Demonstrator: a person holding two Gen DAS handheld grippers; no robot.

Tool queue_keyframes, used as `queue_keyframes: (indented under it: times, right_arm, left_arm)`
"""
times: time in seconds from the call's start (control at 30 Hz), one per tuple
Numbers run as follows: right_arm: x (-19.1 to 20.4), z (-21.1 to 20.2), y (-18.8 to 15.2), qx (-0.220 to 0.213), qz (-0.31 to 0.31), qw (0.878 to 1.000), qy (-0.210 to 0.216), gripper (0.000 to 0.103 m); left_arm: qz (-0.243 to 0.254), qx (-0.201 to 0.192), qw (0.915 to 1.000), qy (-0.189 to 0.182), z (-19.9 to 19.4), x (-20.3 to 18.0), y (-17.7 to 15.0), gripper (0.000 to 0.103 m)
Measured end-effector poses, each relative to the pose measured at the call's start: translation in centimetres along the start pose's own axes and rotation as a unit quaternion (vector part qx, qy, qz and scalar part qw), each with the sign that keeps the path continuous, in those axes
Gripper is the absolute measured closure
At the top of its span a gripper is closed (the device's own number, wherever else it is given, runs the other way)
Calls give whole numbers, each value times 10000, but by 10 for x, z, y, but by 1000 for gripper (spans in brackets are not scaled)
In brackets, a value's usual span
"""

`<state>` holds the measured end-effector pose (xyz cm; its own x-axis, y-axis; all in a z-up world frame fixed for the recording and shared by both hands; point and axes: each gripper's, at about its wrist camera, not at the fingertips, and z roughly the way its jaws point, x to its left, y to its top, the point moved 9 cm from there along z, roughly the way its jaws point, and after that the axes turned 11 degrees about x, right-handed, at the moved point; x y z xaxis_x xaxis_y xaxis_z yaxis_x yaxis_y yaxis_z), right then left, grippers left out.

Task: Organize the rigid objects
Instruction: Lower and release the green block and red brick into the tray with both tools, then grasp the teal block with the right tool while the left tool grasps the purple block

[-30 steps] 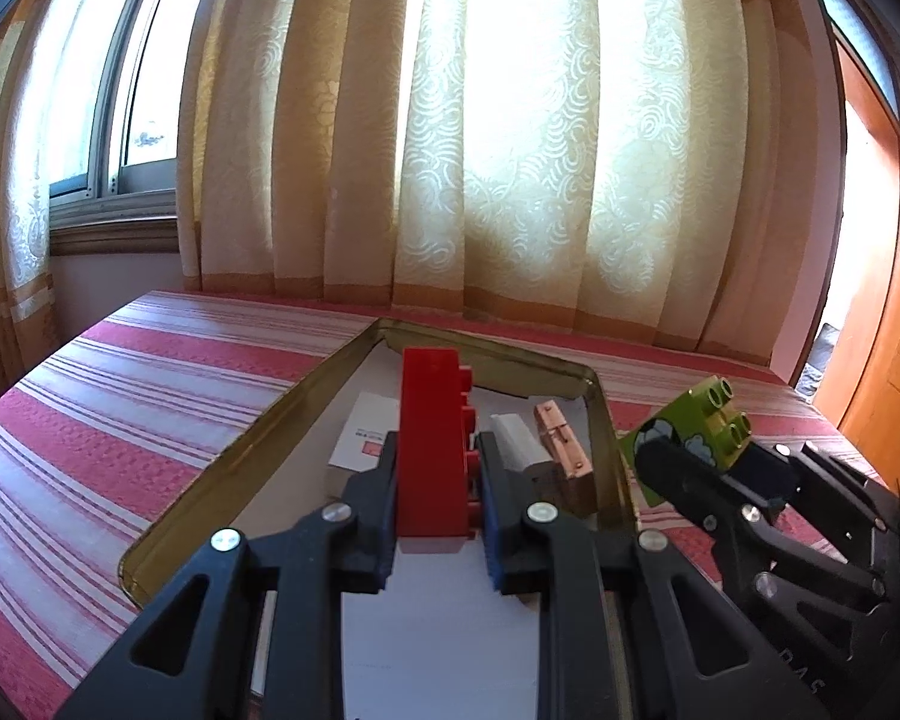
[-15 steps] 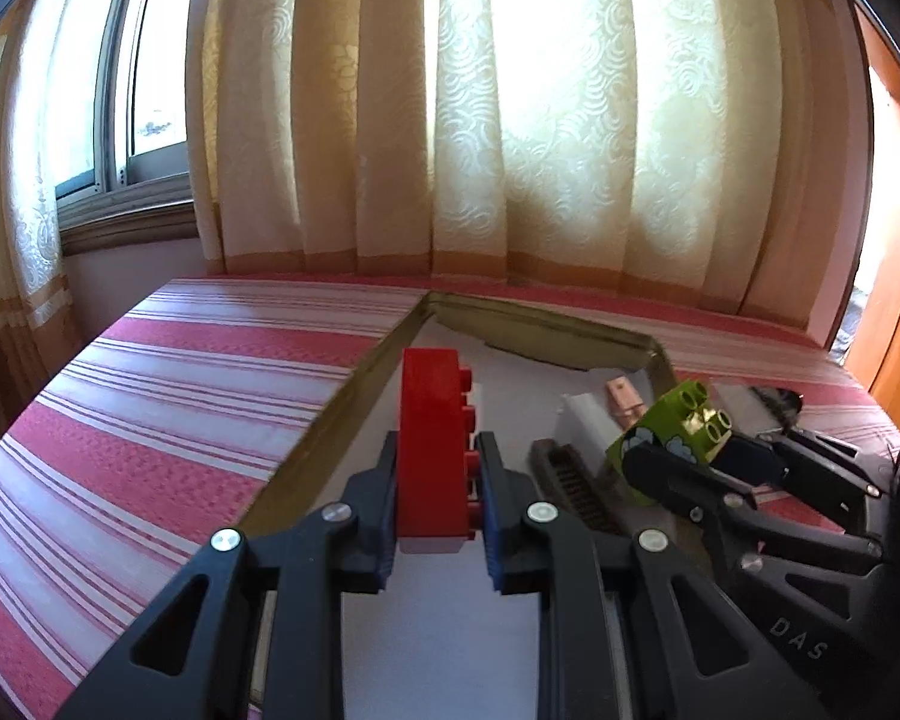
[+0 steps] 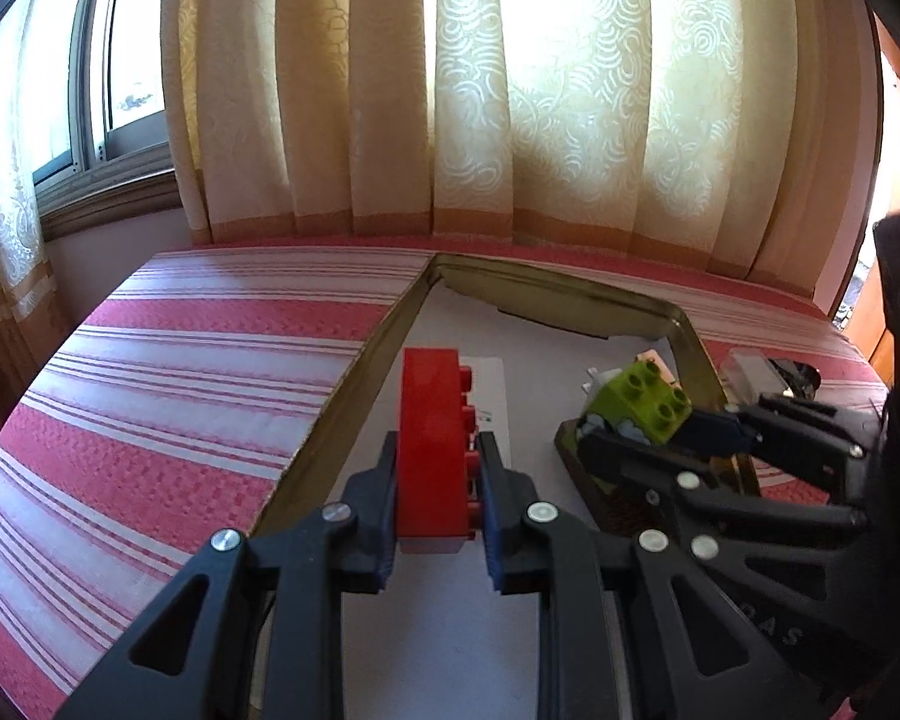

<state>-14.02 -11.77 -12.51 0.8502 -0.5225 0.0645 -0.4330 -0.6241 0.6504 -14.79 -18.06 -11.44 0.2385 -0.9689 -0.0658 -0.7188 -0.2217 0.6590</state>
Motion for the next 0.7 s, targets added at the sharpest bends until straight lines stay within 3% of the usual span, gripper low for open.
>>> queue_keyframes:
  times: [0.2, 0.3, 0.4, 0.47, 0.53, 0.7]
  right_arm:
    - [0, 8, 6, 98, 20, 9999, 67, 68]
    - [-4, 4, 8, -7, 31, 10000, -68, 53]
    - [-9, -4, 7, -137, 168, 9998, -34, 46]
    - [-15, -16, 3, -289, 268, 9992, -20, 42]
    - [-25, -31, -4, -490, 345, 9981, -151, 37]
    - [-59, -69, -27, -891, 695, 9927, -433, 32]
  left_arm:
    - [-3, -10, 9999, 171, 2, 6, 2, 77]
    - [-49, -54, 9997, 222, -1, 9, 2, 67]
    - [-208, -161, 9993, 272, -10, 14, 2, 43]
    - [-315, -337, 9984, 332, -21, 15, 2, 19]
    - [-379, -479, 9976, 337, -29, 13, 2, 5]
    - [-181, -660, 9976, 37, -44, -27, 0, 3]
